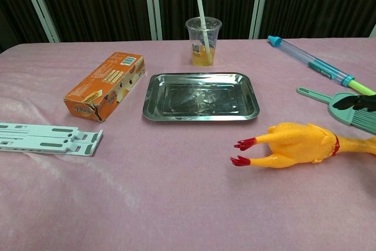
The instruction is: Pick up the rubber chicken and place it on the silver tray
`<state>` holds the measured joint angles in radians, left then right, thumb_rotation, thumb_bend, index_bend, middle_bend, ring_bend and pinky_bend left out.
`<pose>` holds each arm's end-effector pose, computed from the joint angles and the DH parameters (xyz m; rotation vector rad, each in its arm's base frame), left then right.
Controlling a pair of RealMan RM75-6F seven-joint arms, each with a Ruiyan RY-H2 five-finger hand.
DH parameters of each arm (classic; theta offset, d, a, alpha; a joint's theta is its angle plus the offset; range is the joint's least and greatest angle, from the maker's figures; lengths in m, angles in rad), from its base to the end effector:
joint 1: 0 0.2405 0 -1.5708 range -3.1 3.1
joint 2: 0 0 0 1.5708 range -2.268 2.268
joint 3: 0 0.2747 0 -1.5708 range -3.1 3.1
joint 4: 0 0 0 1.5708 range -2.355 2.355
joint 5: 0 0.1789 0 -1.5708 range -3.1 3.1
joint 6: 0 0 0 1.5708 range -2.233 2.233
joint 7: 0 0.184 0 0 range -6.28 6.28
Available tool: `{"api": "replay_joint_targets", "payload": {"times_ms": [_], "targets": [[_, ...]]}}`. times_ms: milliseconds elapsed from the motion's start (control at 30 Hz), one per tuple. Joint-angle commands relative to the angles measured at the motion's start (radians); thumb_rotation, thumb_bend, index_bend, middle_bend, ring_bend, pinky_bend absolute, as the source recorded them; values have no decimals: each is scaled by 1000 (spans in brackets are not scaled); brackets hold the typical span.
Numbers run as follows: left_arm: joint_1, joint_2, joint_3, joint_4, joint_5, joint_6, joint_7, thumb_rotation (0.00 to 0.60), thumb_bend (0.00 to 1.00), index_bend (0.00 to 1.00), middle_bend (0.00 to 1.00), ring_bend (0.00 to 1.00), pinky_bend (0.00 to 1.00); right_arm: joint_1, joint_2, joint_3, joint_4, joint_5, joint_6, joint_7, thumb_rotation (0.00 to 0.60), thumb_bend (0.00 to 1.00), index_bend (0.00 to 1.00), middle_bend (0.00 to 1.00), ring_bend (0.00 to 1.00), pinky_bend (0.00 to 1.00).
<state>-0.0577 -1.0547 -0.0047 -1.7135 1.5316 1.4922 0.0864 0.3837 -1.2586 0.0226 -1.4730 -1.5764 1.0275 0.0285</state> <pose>-0.3046 0.2021 0.1994 -1.4370 -0.8970 -0.8421 -0.2807 -0.2898 0.0767 1.8958 -1.0021 0.7898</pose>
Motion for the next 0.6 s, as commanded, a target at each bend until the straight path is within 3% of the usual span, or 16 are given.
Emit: {"api": "replay_joint_targets", "payload": {"times_ms": [33, 367, 600], "targets": [[-1, 0, 0, 1, -2, -3, -2, 600, 0, 89, 49, 0, 0, 17, -25, 4, 31, 15, -18, 19, 590, 206, 145, 153, 169, 153], [-3, -6, 2, 16, -16, -19, -18, 600, 0, 89, 46, 0, 0, 70, -82, 15, 113, 46, -73, 66, 590, 276, 308, 262, 272, 279], [-3, -7, 3, 28, -25, -26, -31, 600, 0, 89, 45, 0, 0, 91, -113, 19, 162, 71, -96, 90, 589, 282, 320, 272, 281, 288]]}}
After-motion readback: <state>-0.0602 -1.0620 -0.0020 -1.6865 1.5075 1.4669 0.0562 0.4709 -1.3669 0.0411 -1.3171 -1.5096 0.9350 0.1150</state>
